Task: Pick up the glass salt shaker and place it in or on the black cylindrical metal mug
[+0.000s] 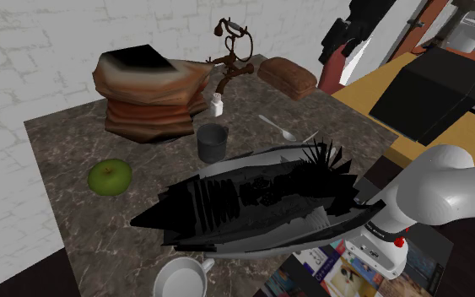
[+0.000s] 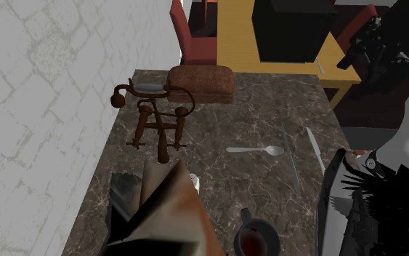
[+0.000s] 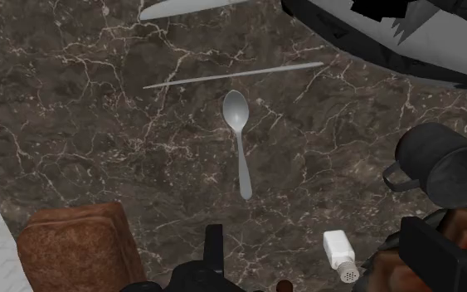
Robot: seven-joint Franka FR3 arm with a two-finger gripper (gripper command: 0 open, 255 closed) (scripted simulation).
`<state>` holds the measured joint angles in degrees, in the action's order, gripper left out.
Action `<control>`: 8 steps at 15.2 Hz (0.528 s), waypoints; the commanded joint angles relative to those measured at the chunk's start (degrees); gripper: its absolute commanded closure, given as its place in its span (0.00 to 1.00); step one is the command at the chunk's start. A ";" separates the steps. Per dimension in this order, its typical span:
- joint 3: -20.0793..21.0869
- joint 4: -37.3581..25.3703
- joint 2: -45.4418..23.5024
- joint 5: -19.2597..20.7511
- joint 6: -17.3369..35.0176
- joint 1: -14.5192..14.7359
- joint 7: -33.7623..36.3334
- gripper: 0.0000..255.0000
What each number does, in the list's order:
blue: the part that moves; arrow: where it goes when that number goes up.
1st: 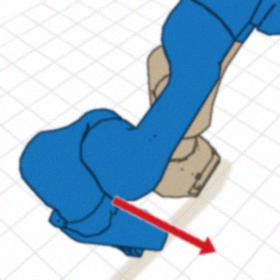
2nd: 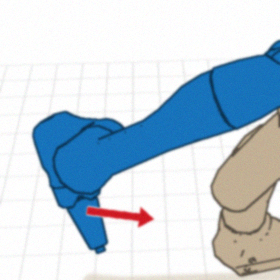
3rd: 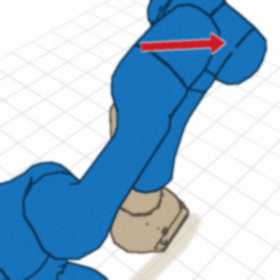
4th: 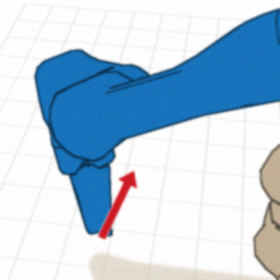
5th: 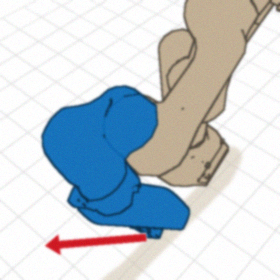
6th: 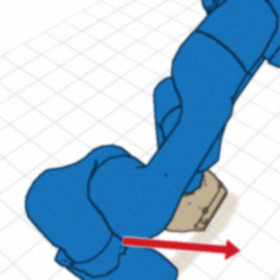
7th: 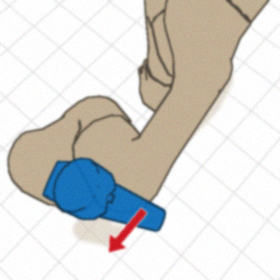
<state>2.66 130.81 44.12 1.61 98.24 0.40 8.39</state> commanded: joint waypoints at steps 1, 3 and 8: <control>0.00 0.00 0.00 0.00 0.00 0.00 0.00 0.00; 0.69 1.84 -1.89 -0.33 4.21 0.13 0.92 0.00; 2.51 4.94 -8.06 -0.83 14.70 0.36 3.25 0.00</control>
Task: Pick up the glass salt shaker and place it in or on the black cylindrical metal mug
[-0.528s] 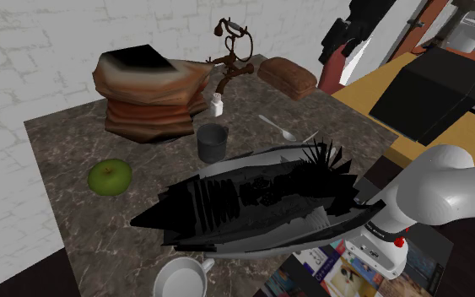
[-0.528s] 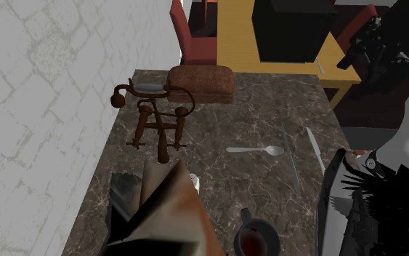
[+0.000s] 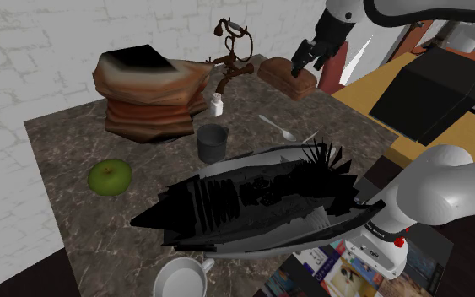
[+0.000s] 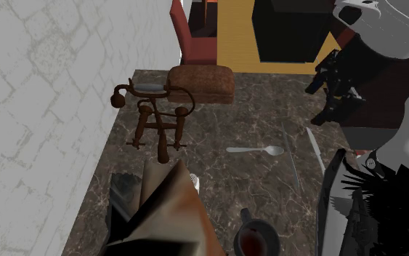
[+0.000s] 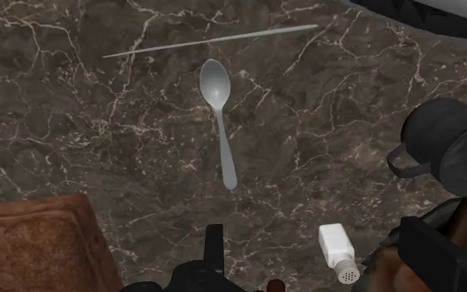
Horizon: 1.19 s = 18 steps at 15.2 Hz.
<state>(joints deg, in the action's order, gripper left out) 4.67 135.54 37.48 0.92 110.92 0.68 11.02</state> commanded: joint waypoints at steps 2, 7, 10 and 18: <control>1.26 0.84 -4.42 -0.17 6.15 0.10 1.59 0.00; 3.27 0.83 -13.10 0.35 16.03 -0.12 4.26 0.00; 4.51 -0.26 -18.94 1.27 21.48 -0.42 6.15 0.00; 7.28 -7.07 -35.98 7.13 33.21 -1.30 13.07 0.00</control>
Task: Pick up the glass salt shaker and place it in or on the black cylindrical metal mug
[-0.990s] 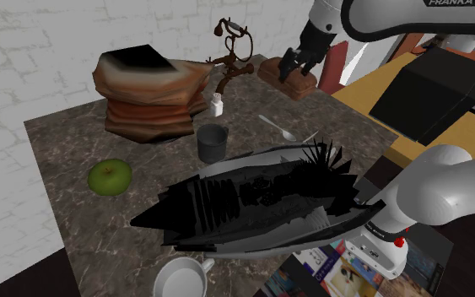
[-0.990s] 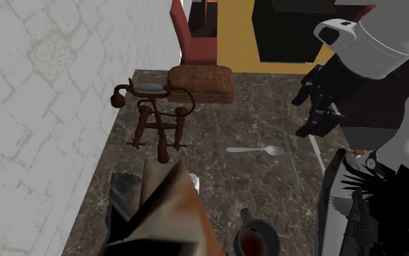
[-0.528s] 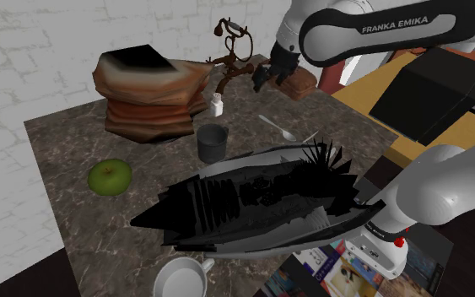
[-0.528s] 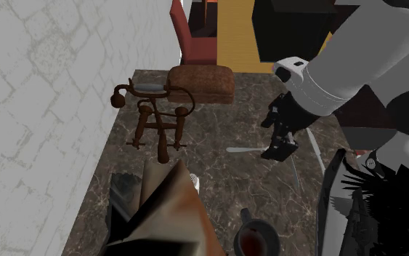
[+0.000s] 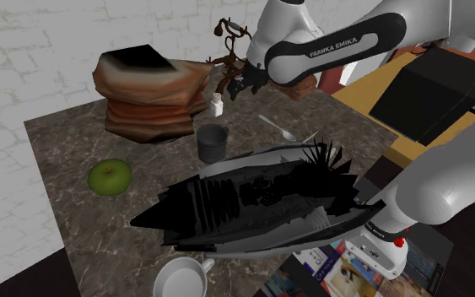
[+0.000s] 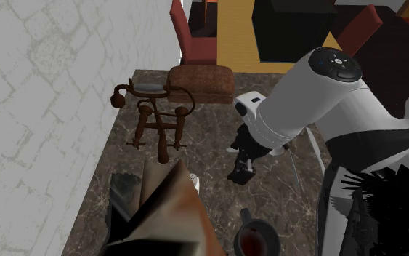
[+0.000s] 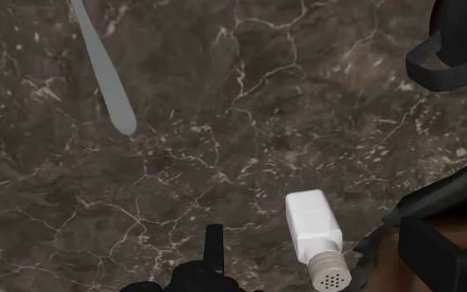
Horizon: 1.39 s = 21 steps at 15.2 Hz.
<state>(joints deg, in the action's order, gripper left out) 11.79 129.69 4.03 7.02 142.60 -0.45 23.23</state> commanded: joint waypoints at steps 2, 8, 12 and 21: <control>0.37 -3.80 -6.99 3.26 3.66 -0.04 3.01 0.00; -0.73 -13.04 -19.75 9.53 7.92 1.96 8.79 0.00; -1.50 -14.02 -22.62 10.82 9.74 2.41 9.68 0.00; -2.32 -15.06 -25.23 11.84 11.27 2.93 10.40 0.00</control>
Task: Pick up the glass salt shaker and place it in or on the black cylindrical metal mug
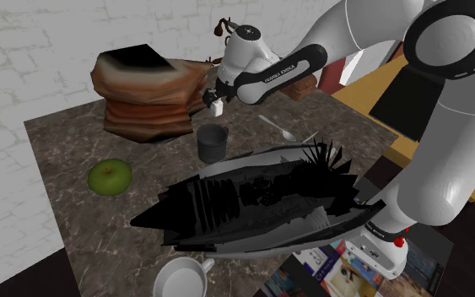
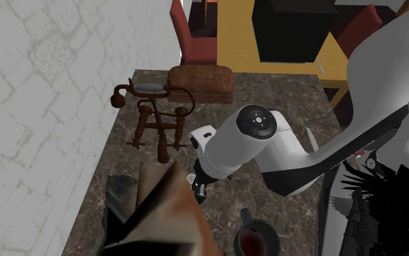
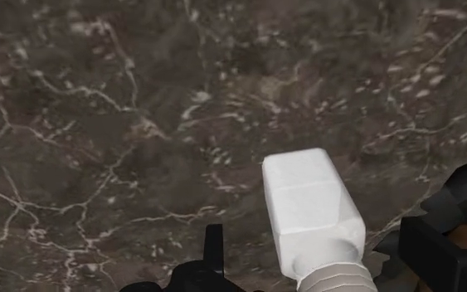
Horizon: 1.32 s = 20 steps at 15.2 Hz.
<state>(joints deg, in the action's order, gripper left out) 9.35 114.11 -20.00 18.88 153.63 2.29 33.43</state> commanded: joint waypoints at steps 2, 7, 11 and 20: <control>0.10 0.52 -1.20 -0.04 0.25 0.22 0.18 0.00; 0.15 1.50 -0.66 -0.24 0.78 -0.24 -0.32 1.00; 0.43 1.99 0.37 -0.63 0.22 -0.33 -0.45 1.00; 1.61 -0.60 2.65 -2.70 -4.60 -0.79 -2.22 1.00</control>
<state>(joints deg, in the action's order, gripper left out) 10.79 113.70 -17.81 16.54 149.70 1.63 31.54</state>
